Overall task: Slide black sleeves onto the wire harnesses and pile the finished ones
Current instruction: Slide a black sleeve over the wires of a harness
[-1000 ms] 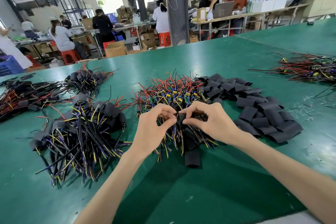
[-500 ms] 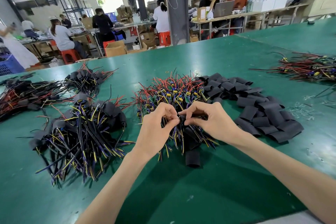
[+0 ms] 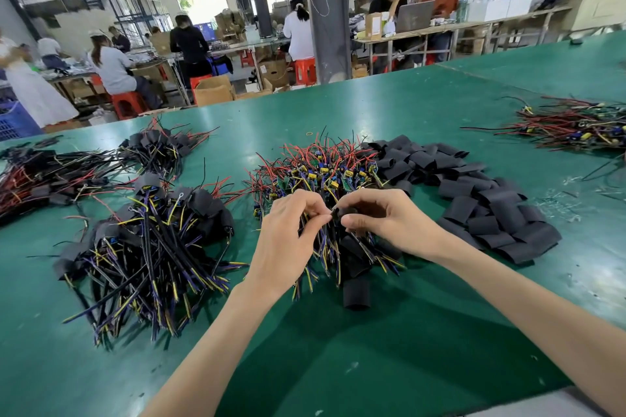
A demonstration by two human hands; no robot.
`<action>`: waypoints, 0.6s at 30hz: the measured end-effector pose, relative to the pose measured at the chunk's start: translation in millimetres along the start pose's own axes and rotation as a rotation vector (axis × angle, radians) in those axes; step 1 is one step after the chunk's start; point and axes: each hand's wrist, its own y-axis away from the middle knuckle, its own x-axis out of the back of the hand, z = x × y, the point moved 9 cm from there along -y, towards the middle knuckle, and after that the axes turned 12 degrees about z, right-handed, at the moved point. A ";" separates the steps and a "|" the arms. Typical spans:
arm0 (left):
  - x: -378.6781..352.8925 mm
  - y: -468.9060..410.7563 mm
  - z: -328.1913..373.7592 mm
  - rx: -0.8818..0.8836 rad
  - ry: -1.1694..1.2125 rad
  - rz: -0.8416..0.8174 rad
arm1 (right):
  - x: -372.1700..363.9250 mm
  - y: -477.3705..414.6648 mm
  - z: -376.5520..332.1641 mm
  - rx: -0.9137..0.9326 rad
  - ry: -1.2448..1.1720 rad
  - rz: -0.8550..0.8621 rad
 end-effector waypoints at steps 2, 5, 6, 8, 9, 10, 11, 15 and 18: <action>0.7 -0.4 0.8 0.005 0.014 0.020 | -0.7 -0.8 2.2 -0.029 -0.074 -0.001; 0.4 -0.2 2.3 0.004 0.014 0.031 | -0.3 -2.6 5.6 -0.104 -0.208 0.010; -0.2 0.0 2.3 0.007 0.014 0.030 | -0.2 -2.9 7.3 -0.133 -0.249 0.014; -0.7 0.2 2.7 0.013 0.019 0.028 | -0.8 -3.0 10.6 -0.189 -0.323 0.014; -0.6 0.0 3.4 0.014 0.024 0.030 | -1.6 -2.6 12.5 -0.217 -0.364 0.009; -0.1 -0.2 4.4 0.011 0.028 0.034 | -2.8 -2.3 13.8 -0.242 -0.403 0.001; 0.4 -0.6 5.4 0.007 0.031 0.041 | -3.5 -2.1 14.9 -0.259 -0.429 -0.005; 0.7 -0.3 7.6 -0.013 0.034 0.047 | -2.9 -2.3 14.8 -0.228 -0.361 -0.004; 1.8 -0.8 7.0 -0.014 0.011 0.053 | -0.7 -2.8 10.4 -0.158 -0.240 0.016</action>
